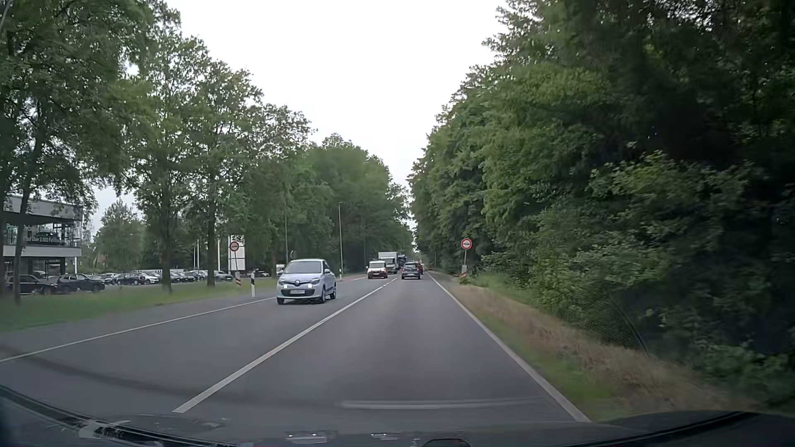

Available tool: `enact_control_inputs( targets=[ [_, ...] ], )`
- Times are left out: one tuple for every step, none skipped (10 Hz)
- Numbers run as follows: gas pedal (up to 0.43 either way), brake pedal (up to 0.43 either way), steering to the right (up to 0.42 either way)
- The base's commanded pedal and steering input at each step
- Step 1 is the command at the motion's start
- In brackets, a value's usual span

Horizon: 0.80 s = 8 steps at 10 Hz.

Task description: Follow the waypoints while adhering to traffic rules and regulations

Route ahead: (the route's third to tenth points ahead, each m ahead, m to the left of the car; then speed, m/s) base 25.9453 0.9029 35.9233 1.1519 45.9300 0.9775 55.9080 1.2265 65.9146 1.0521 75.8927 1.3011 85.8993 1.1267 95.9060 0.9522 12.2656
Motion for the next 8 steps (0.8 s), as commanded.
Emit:
enact_control_inputs(
  targets=[
    [0.169,0.000,0.000],
    [0.169,0.000,0.000],
    [0.169,0.000,0.000],
    [0.169,0.000,0.000],
    [0.169,0.000,0.000],
    [0.169,0.000,0.001],
    [0.169,0.000,0.001],
    [0.169,0.000,0.001]
  ],
)
